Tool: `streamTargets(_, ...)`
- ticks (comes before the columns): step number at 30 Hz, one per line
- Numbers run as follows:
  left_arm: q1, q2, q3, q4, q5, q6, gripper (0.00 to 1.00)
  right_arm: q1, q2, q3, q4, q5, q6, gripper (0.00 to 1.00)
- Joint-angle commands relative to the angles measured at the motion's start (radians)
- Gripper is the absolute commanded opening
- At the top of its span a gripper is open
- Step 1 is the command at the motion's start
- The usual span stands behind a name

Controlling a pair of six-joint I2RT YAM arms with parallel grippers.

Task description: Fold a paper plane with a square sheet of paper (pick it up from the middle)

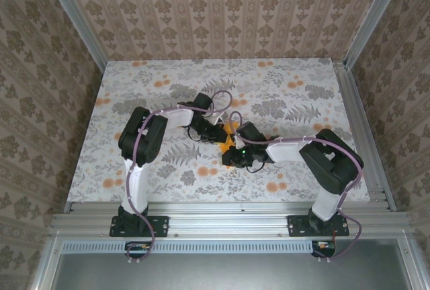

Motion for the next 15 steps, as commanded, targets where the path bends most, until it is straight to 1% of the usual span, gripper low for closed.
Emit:
streamTargets(1,0.008,0.119,-0.051,-0.053,-0.219,0.043,0.07,0.020,-0.028,-0.040,-0.120,-0.044,0.007,0.23)
streamTargets(4,0.008,0.123,-0.051,-0.055,-0.222,0.045,0.07,0.028,-0.029,-0.035,-0.142,-0.054,0.002,0.23)
streamTargets(8,0.009,0.123,-0.051,-0.056,-0.223,0.046,0.07,0.030,-0.018,-0.026,-0.201,-0.033,-0.011,0.23)
streamTargets(11,0.009,0.123,-0.051,-0.058,-0.223,0.048,0.07,0.033,-0.010,-0.026,-0.208,-0.036,-0.011,0.23)
streamTargets(15,0.009,0.123,-0.052,-0.059,-0.223,0.049,0.07,0.034,-0.046,-0.024,-0.233,-0.041,-0.010,0.23)
